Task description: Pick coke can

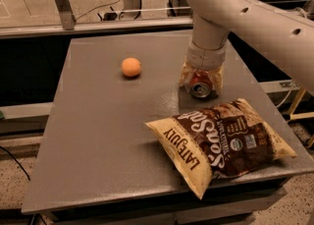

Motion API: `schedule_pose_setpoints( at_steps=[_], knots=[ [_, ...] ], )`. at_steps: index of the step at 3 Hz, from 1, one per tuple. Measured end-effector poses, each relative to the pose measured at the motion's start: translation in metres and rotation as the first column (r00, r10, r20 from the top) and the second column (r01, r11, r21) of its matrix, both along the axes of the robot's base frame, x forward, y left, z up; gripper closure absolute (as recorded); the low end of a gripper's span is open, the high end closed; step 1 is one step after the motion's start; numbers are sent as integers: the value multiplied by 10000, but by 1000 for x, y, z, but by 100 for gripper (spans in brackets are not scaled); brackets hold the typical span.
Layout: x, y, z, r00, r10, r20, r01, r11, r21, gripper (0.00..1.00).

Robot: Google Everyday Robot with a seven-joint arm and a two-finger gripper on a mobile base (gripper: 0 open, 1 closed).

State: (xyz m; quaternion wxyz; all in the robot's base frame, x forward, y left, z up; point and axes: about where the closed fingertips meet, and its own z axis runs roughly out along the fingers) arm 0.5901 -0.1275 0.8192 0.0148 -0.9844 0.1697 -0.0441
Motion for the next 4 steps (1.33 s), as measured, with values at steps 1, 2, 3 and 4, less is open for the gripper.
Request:
schedule_pose_setpoints(
  at_steps=[1,2,3,4],
  knots=[
    [-1,0,6,10000,65,0,-65,10000,-15,70],
    [-1,0,6,10000,65,0,-65,10000,-15,93],
    [-28,22,75,9911,1091,757,-1193,9818,1479,100],
    [-55,43,135,9735,1828,1374,-2150,9365,2769,100]
  ],
)
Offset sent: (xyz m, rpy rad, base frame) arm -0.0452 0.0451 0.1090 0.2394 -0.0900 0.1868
